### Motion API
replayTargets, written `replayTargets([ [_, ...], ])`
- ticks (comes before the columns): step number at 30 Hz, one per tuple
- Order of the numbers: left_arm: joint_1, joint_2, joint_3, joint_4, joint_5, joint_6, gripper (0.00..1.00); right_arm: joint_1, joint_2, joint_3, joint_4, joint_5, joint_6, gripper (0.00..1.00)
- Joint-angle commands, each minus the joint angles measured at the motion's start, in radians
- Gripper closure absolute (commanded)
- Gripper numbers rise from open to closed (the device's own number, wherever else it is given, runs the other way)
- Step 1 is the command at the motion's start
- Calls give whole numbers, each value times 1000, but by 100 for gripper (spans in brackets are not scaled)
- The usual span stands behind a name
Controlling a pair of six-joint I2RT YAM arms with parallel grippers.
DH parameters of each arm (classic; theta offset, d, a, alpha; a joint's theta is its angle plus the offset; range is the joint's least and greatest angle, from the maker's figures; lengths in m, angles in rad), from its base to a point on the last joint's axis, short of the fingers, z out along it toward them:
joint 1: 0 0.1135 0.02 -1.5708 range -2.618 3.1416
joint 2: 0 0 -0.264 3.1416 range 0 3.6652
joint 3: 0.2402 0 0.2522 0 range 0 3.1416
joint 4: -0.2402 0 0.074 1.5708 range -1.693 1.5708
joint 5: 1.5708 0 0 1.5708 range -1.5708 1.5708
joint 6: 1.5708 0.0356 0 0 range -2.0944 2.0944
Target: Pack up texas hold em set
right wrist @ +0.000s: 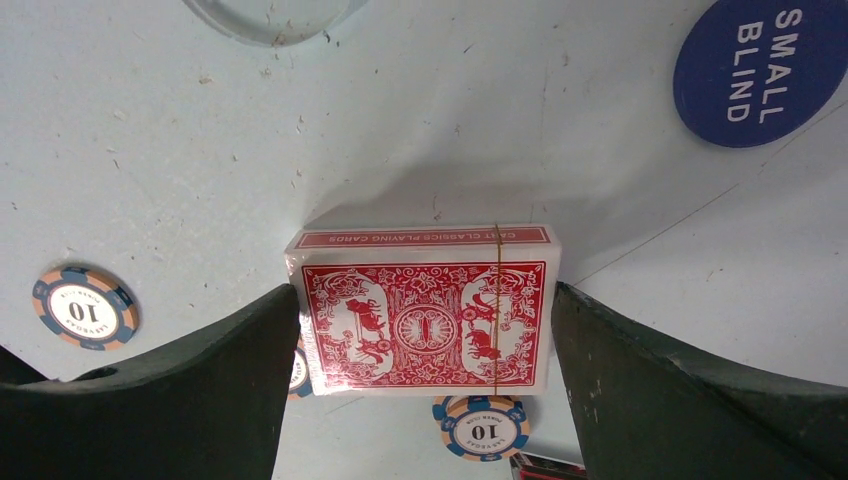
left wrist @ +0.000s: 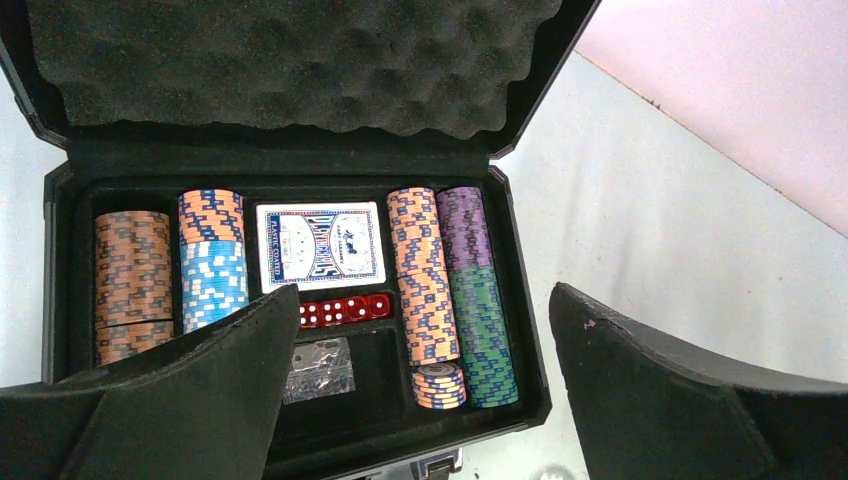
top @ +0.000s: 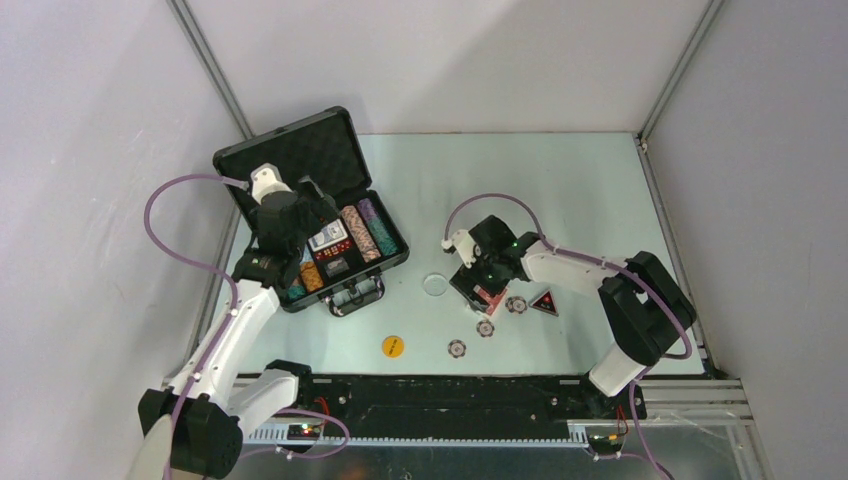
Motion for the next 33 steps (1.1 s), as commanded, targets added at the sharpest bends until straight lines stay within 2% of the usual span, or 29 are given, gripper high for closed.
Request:
replayTargets([
  [1, -4, -18, 18, 14, 10, 11, 0, -7, -50, 32, 51, -30, 60, 14],
  [16, -2, -76, 25, 13, 22, 11, 0, 7, -27, 132, 3, 19, 177, 14],
  [18, -2, -85, 24, 13, 18, 14, 0, 13, -7, 137, -3, 43, 185, 11],
  [21, -3, -88, 21, 12, 18, 15, 0, 15, 13, 137, -19, 52, 202, 1],
  [33, 1, -77, 18, 14, 27, 14, 0, 29, 58, 126, -52, 64, 239, 0],
])
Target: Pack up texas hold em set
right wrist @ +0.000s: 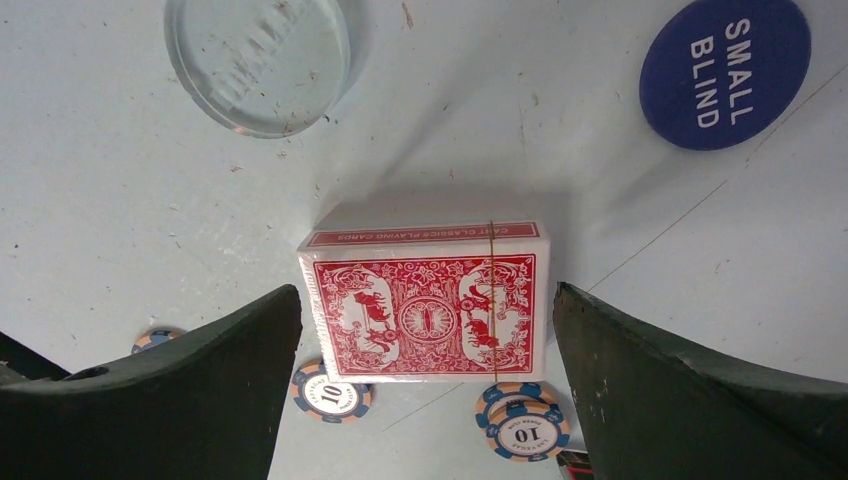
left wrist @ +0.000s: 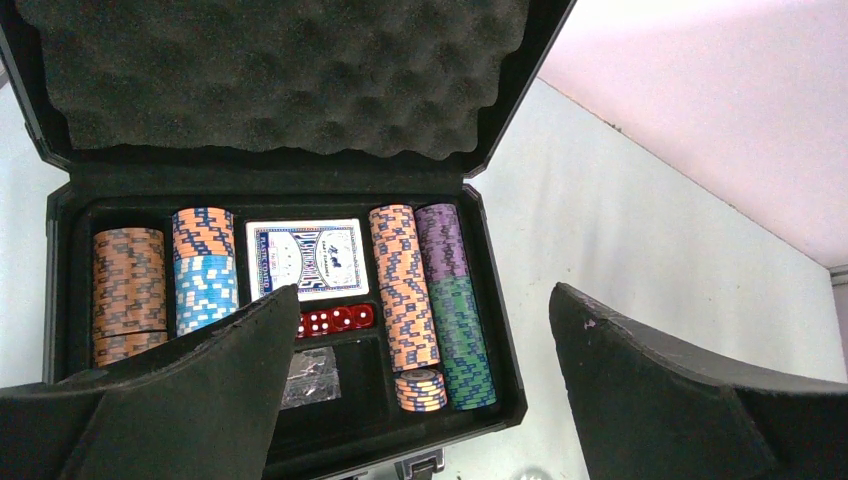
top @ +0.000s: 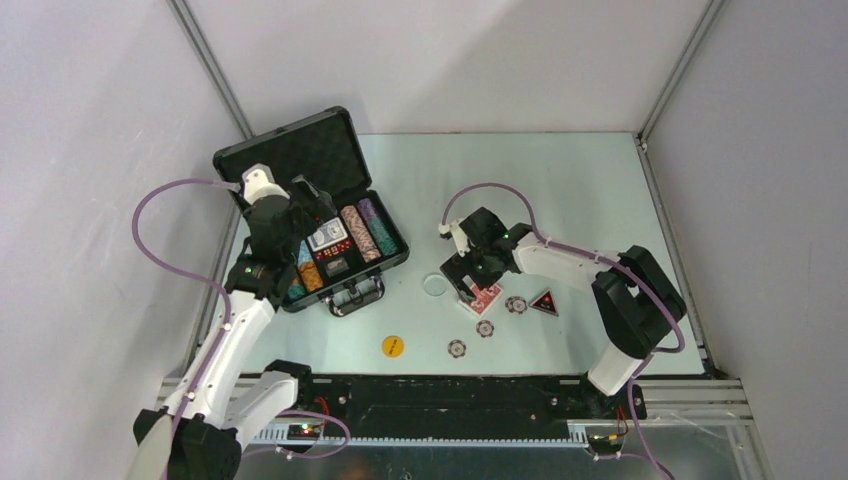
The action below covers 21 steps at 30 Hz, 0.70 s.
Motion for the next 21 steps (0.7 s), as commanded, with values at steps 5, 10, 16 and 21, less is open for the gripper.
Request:
replayTargets([
  [5, 0, -9, 19, 15, 22, 13, 0, -2, -4, 21, 2, 131, 149, 1],
  [10, 1, -17, 18, 13, 26, 9, 0, -1, -54, 27, 15, 237, 371, 1],
  [16, 0, -30, 11, 15, 41, 0, 0, -25, -70, 62, -110, 385, 872, 0],
  [21, 1, -32, 9, 15, 55, -4, 0, 13, -86, 62, -134, 447, 1151, 1],
])
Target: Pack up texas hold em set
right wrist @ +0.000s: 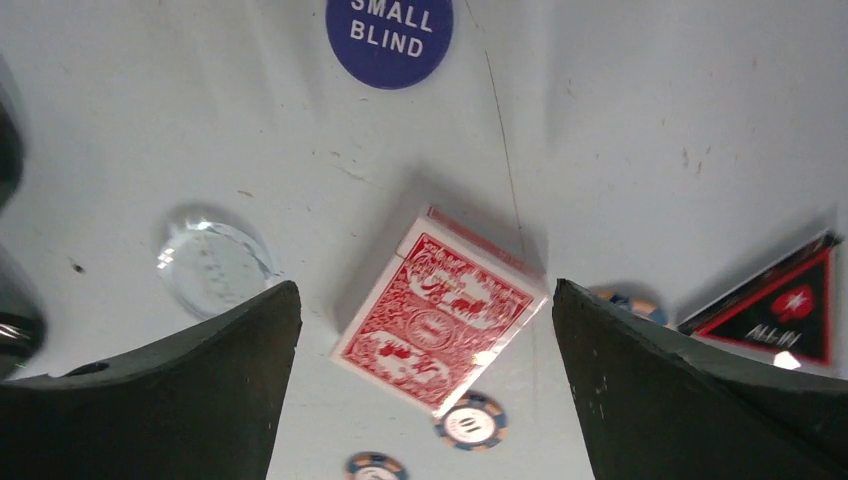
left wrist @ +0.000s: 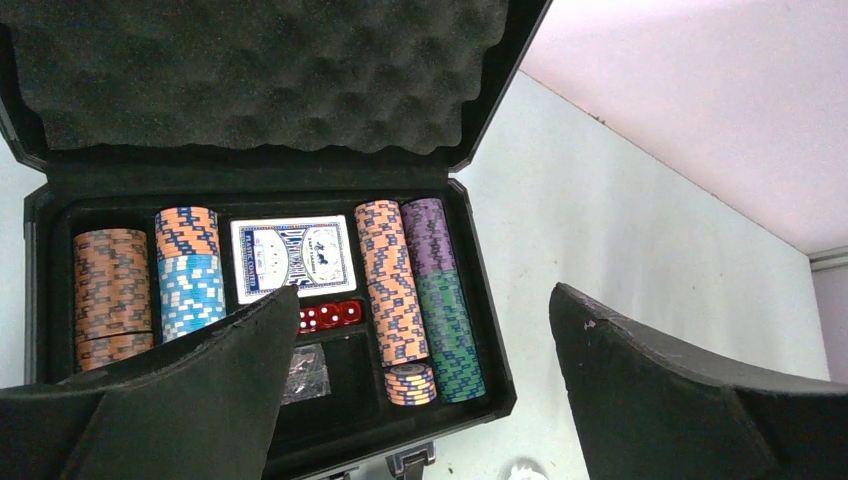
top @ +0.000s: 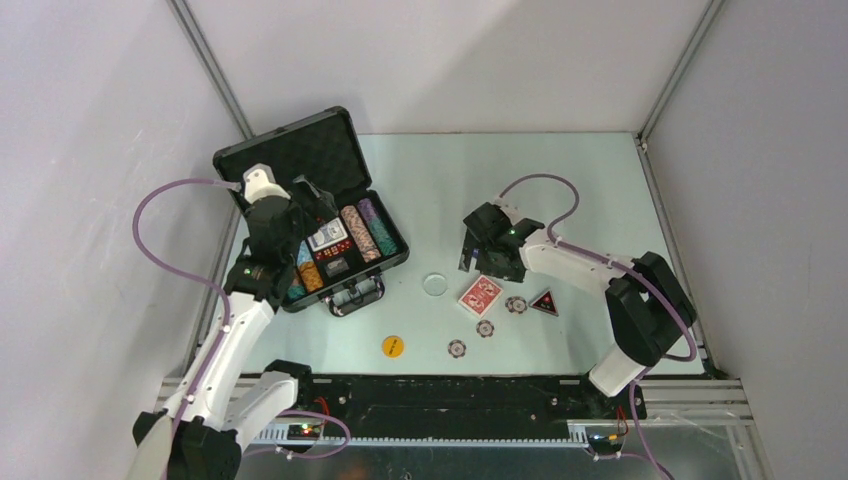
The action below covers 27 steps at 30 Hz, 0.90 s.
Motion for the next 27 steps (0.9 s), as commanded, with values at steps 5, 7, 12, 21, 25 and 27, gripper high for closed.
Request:
replayTargets([
  [5, 1, -35, 7, 15, 36, -6, 0, 85, -49, 36, -154, 215, 658, 1],
  [7, 1, -34, 7, 15, 39, -7, 0, 95, -39, 35, -181, 228, 727, 0],
  [12, 1, -36, 5, 15, 45, -10, 0, 94, -3, 36, -200, 204, 785, 1],
  [21, 1, -40, 1, 14, 44, -12, 0, 95, 57, 36, -167, 144, 778, 1],
  [25, 0, -41, 3, 14, 43, -11, 0, 95, 84, 34, -160, 127, 773, 3],
  [27, 0, -39, 3, 15, 44, -11, 0, 95, 92, 24, -146, 120, 769, 5],
])
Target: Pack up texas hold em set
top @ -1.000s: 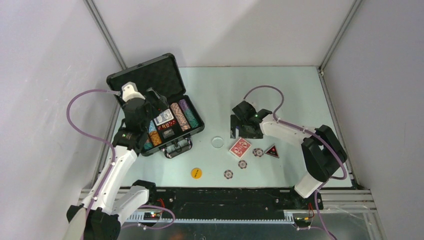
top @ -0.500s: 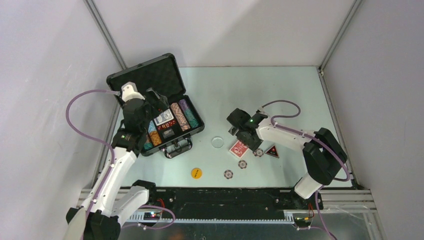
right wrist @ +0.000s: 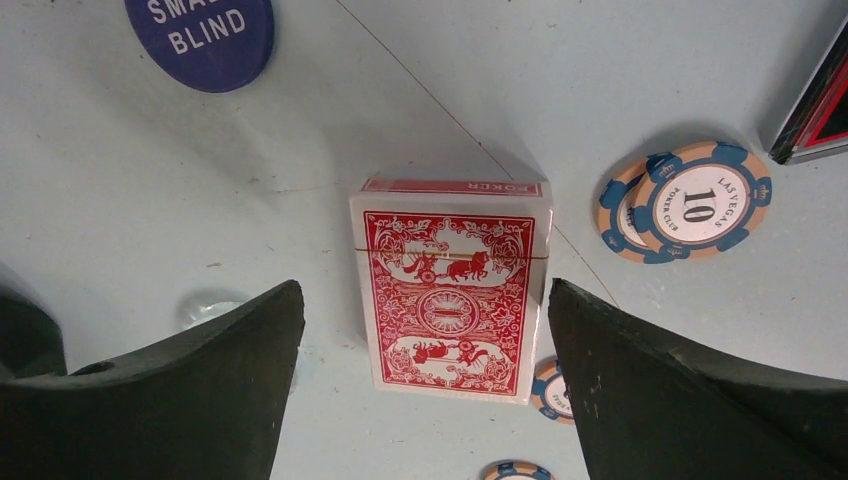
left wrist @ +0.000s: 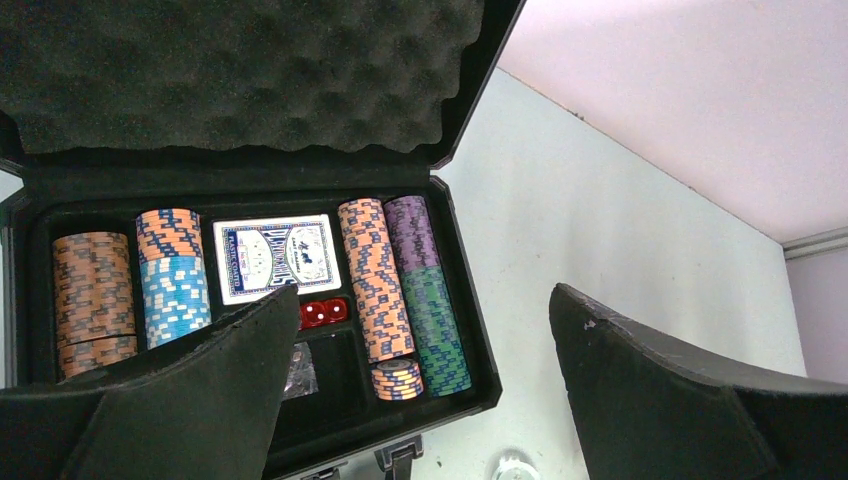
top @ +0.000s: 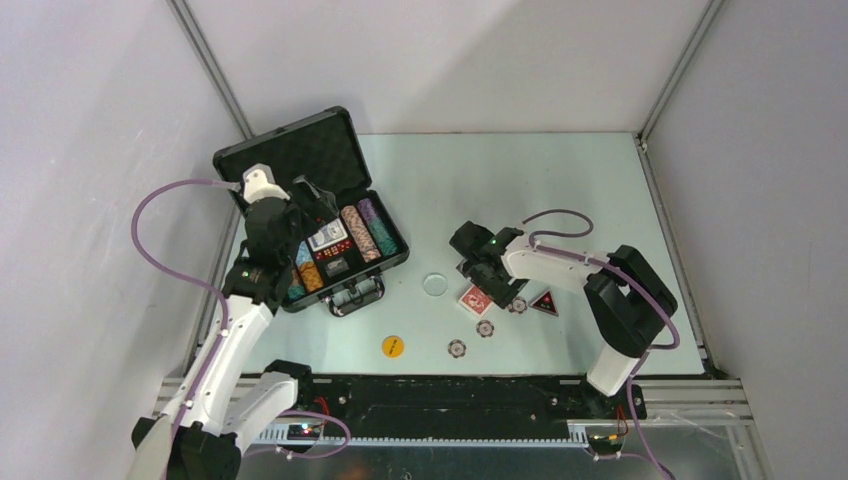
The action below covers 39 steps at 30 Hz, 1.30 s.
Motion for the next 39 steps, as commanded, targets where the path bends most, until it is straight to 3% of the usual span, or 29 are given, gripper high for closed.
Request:
replayTargets([
  [1, 1, -18, 4, 14, 5, -9, 0, 2, 18, 11, 26, 1, 20, 6],
  [15, 2, -12, 6, 14, 7, -8, 0, -8, 82, -1, 67, -33, -12, 20],
  [26, 2, -9, 8, 14, 16, -18, 0, -9, 83, -1, 55, -17, -33, 54],
  [28, 2, -8, 11, 14, 26, -22, 0, -9, 70, -1, 51, -10, -38, 68],
  [29, 1, -10, 12, 13, 30, -22, 0, -8, 60, -1, 46, -3, -42, 83],
  [31, 2, -20, 12, 15, 32, -22, 0, -9, 43, -2, 36, 8, -37, 100],
  [39, 2, -71, 31, 0, 50, -20, 0, -2, -85, -1, 48, 57, -95, 100],
])
